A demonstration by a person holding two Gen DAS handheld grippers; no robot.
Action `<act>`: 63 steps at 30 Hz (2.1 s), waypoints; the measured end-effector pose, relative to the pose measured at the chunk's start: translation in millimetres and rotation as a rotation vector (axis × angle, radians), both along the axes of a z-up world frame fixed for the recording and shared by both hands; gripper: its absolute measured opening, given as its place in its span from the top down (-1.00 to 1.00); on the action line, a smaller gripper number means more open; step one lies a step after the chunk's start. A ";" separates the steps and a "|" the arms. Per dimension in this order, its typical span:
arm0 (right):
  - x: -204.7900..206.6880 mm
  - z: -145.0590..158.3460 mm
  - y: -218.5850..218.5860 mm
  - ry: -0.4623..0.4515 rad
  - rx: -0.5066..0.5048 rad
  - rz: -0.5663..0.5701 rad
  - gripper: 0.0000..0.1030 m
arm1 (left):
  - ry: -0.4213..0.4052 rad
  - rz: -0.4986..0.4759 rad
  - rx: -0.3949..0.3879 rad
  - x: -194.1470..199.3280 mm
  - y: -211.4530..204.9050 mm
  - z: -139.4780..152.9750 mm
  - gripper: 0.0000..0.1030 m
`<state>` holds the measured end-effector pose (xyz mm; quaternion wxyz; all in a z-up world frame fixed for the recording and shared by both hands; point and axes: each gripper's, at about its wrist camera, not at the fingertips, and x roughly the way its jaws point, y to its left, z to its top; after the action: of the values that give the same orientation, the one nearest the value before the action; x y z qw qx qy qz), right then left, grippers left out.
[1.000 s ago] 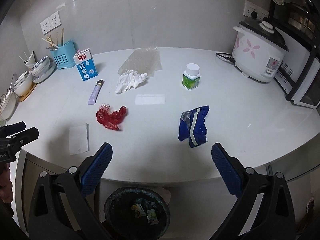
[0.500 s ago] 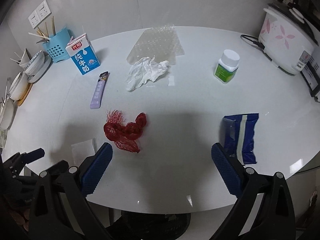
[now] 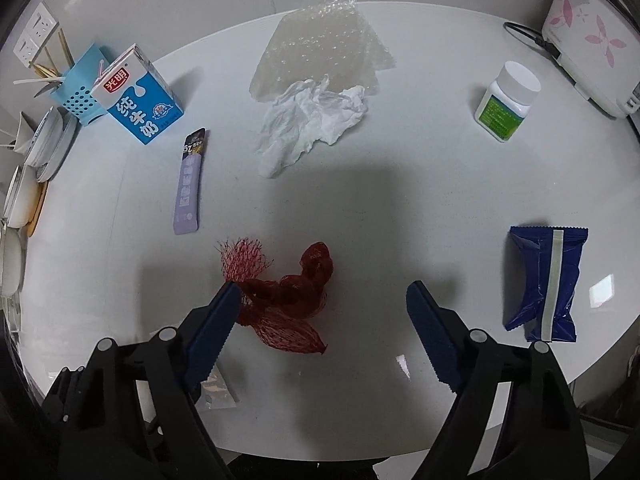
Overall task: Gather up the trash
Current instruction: 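Grasp the red mesh net with the right tool while the left tool grasps the clear plastic bag, then lift the red net and clear bag off the counter toward the bin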
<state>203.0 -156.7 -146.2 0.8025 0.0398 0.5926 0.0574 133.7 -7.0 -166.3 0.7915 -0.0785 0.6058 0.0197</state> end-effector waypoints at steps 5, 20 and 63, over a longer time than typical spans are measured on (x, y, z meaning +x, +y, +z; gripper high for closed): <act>10.1 -7.8 6.4 0.047 0.019 0.001 -0.49 | 0.023 0.039 0.008 4.1 -4.2 -6.2 -0.81; 9.6 -31.4 15.8 0.134 -0.053 0.007 0.68 | 0.058 0.070 0.136 3.7 -7.4 -5.5 0.92; -45.4 30.4 -38.5 -0.052 -0.021 -0.011 0.74 | -0.106 0.016 0.089 -23.1 5.5 53.5 1.00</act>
<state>157.6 -195.2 -115.8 0.8182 0.0329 0.5720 0.0478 110.6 -1.5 -112.8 0.8251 -0.0490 0.5607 0.0486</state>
